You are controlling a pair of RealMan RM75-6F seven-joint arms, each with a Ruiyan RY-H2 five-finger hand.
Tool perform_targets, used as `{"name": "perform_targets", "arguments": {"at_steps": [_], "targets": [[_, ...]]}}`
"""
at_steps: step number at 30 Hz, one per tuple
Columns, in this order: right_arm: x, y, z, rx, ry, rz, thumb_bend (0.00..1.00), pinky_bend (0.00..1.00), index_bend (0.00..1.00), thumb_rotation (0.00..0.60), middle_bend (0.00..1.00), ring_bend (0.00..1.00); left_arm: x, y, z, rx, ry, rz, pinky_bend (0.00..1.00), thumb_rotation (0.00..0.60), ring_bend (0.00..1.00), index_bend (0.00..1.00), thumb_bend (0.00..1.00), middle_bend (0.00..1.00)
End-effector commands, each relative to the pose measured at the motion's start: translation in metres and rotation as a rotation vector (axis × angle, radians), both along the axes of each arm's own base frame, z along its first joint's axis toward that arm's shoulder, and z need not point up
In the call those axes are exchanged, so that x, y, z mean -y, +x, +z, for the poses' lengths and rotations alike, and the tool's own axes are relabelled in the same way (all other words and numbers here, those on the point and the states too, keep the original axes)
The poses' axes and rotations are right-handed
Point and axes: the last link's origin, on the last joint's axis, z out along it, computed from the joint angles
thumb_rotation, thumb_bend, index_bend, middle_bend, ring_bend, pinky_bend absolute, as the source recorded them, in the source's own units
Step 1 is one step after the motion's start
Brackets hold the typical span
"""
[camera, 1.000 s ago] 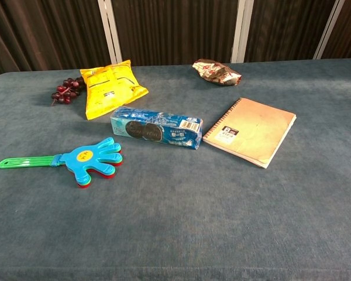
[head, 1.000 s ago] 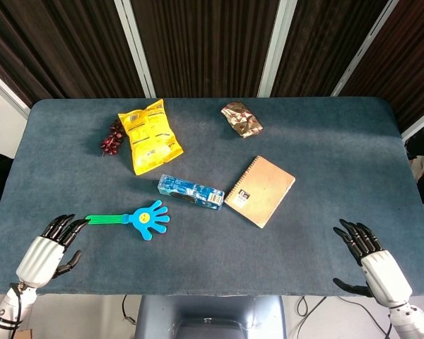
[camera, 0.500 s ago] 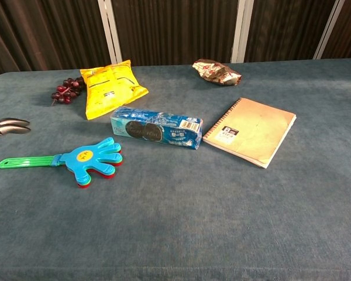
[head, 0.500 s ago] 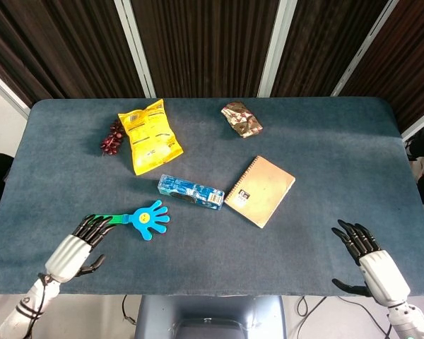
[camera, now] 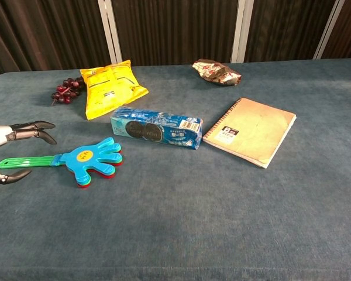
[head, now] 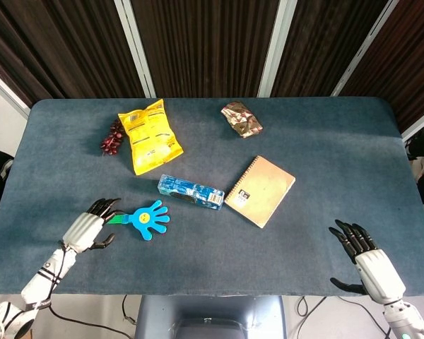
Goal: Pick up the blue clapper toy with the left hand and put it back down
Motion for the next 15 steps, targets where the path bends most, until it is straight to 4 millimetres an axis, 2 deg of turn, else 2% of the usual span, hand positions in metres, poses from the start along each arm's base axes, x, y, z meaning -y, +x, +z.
{"name": "perform_targets", "arguments": {"at_steps": [1,9,15], "targets": [[0.0,0.0,0.0,0.001,-0.002,0.0,0.21,0.0,0.0,0.6,0.0,0.0,-0.006,0.0,-0.004,0.017,-0.013,0.018,0.0,0.6,0.0,0.24,0.4,0.0],[0.001,0.0,0.003,0.008,-0.007,-0.001,0.21,0.0,0.0,0.6,0.0,0.0,-0.021,0.005,-0.015,-0.012,-0.024,0.01,0.0,0.6,0.0,0.27,0.38,0.0],[0.002,0.0,0.002,0.0,-0.004,-0.008,0.21,0.0,0.0,0.6,0.0,0.0,-0.026,0.006,-0.019,-0.03,-0.016,0.013,0.0,0.6,0.0,0.29,0.4,0.01]]}}
